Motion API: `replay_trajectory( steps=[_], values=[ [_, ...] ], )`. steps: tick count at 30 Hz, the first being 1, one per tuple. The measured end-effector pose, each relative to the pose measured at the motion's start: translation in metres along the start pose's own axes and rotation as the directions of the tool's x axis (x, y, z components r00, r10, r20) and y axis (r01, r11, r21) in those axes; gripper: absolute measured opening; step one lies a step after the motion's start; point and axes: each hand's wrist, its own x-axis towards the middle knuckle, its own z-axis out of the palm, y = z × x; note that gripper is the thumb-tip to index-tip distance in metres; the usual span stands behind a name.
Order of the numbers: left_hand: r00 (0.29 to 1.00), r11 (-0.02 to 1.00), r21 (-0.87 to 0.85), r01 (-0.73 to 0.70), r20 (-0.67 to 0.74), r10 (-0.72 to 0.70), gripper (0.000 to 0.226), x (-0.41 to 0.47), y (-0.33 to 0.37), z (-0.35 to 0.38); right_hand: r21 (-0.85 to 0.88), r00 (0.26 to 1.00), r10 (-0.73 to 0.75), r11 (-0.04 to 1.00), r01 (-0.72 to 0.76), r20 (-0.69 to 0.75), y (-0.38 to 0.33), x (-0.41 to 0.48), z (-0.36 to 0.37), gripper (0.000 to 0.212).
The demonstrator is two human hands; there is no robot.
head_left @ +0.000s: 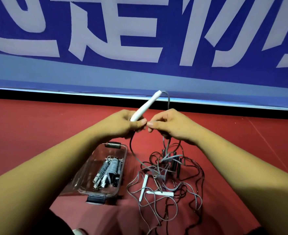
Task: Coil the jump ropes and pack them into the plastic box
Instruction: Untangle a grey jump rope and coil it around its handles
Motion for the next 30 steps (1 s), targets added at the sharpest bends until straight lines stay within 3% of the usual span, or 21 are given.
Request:
replay_trajectory(
  steps=[5, 9, 12, 14, 17, 20, 22, 24, 27, 30],
  values=[
    [0.926, 0.939, -0.339, -0.054, -0.368, -0.079, 0.027, 0.016, -0.002, -0.01, 0.125, 0.972, 0.182, 0.972, -0.201, 0.148, 0.038, 0.001, -0.006, 0.023],
    [0.834, 0.857, -0.511, -0.058, -0.497, -0.24, 0.027, 0.018, -0.015, -0.038, -0.11, 0.924, 0.331, 0.943, -0.315, 0.193, 0.078, -0.008, -0.014, 0.025],
    [0.847, 0.968, -0.147, 0.202, -0.47, -0.248, 0.021, 0.008, -0.03, -0.051, -0.125, 0.955, 0.291, 0.951, -0.282, 0.055, 0.083, -0.012, -0.022, 0.027],
    [0.863, 0.948, 0.058, 0.312, -0.434, -0.258, 0.012, 0.004, -0.037, -0.051, -0.122, 0.97, 0.243, 0.963, -0.241, -0.001, 0.071, -0.01, -0.022, 0.029],
    [0.91, 0.947, 0.219, 0.236, -0.393, -0.136, 0.016, 0.002, -0.032, -0.041, -0.226, 0.989, 0.145, 0.965, -0.134, 0.032, 0.047, -0.005, -0.01, 0.027],
    [0.982, 0.993, 0.105, 0.054, -0.185, -0.034, 0.019, 0.0, -0.013, -0.019, -0.248, 0.999, 0.013, 0.969, 0.0, 0.05, 0.024, 0.0, 0.002, 0.026],
    [0.999, 0.997, 0.065, 0.03, -0.013, -0.03, 0.017, -0.001, -0.004, -0.005, -0.18, 0.999, -0.052, 0.982, 0.051, 0.001, 0.013, 0.005, 0.005, 0.026],
    [0.999, 0.997, 0.078, 0.029, 0.037, -0.032, 0.022, 0.0, -0.001, -0.001, -0.082, 0.998, -0.046, 0.996, 0.043, -0.036, 0.009, 0.008, 0.006, 0.027],
    [0.993, 0.998, -0.049, 0.033, -0.109, -0.039, 0.027, 0.006, 0.0, -0.006, 0.07, 0.998, 0.054, 0.996, -0.054, 0.012, 0.021, 0.007, 0.006, 0.027],
    [0.924, 0.954, -0.299, -0.007, -0.366, -0.108, 0.029, 0.013, -0.003, -0.018, 0.097, 0.974, 0.197, 0.973, -0.208, 0.115, 0.047, 0.002, -0.001, 0.026]
  ],
)
